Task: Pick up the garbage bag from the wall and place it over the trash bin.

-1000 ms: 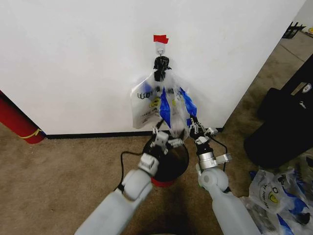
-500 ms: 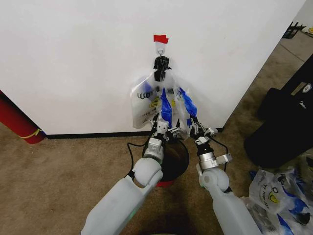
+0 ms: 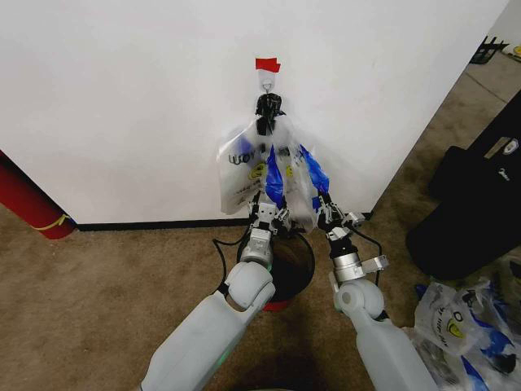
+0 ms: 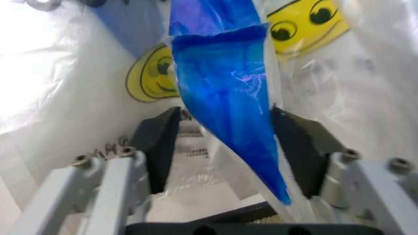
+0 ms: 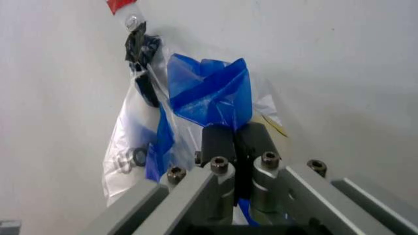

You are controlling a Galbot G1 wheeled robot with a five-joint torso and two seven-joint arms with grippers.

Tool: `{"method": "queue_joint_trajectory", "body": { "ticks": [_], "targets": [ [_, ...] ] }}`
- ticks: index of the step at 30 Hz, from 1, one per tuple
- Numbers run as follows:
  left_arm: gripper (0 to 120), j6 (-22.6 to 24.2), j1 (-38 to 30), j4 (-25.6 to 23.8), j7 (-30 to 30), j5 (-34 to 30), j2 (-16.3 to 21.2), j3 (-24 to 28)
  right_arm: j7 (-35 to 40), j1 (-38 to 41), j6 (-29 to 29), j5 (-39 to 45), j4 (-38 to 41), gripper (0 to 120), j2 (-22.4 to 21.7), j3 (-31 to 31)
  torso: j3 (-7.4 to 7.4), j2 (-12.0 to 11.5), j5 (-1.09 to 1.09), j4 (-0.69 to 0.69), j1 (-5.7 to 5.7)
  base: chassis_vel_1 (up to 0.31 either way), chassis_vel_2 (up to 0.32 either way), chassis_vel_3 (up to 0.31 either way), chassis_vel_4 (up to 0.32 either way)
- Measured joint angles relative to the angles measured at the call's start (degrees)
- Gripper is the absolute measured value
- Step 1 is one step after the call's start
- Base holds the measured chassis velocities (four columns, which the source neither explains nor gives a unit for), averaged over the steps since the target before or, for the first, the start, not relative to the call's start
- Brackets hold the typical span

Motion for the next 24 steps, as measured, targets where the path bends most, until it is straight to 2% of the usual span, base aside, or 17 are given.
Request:
{"method": "queue_joint_trajectory", "body": {
  "ticks": [4,8,9,11,12,20,22,24],
  "targets": [
    [32,0.0,-0.2,0.5,0.0,-0.2,-0.2,-0.8,0.0,0.1,0.2,0.1,0.0,0,-0.5,0.1,0.00,0.0,0.00,0.00,0.00,0.000,0.000,0.000,0.000],
    [27,0.0,-0.2,0.5,0.1,-0.4,-0.2,-0.9,0.0,0.1,0.3,0.1,0.0,0,-0.6,0.2,0.00,0.0,0.00,0.00,0.00,0.000,0.000,0.000,0.000],
    [16,-0.4,-0.3,0.7,0.3,-1.1,-0.3,-1.1,0.0,0.1,0.4,0.2,0.0,0,-0.8,0.3,0.00,0.0,0.00,0.00,0.00,0.000,0.000,0.000,0.000],
    [10,-0.9,-0.4,0.8,0.6,-1.9,-0.4,-1.3,0.0,0.1,0.4,0.4,0.0,0,-1.0,0.4,0.00,0.0,0.00,0.00,0.00,0.000,0.000,0.000,0.000],
    [4,-1.3,-0.5,0.8,1.0,-2.6,-0.5,-1.5,0.0,0.1,0.5,0.5,0.0,0,-1.2,0.5,0.00,0.0,0.00,0.00,0.00,0.000,0.000,0.000,0.000],
    [0,-2.4,0.3,-0.1,1.7,-3.8,-0.8,-2.6,0.0,-0.2,1.0,0.6,0.2,0,-1.8,0.9,0.00,0.0,0.00,-0.01,0.00,0.000,0.000,0.000,0.000],
    [0,-2.4,1.3,-1.2,1.6,-3.7,-0.4,-3.3,0.0,-0.4,1.2,0.5,0.5,0,-1.9,1.0,0.00,0.0,0.00,-0.01,0.00,0.000,0.000,0.000,0.000],
    [0,-2.4,3.7,-4.4,1.5,-3.4,0.8,-5.0,0.4,-1.1,1.6,-0.3,1.4,0,-2.3,1.3,0.00,0.0,0.00,0.00,0.00,0.000,0.000,0.000,0.000]
  ]
}}
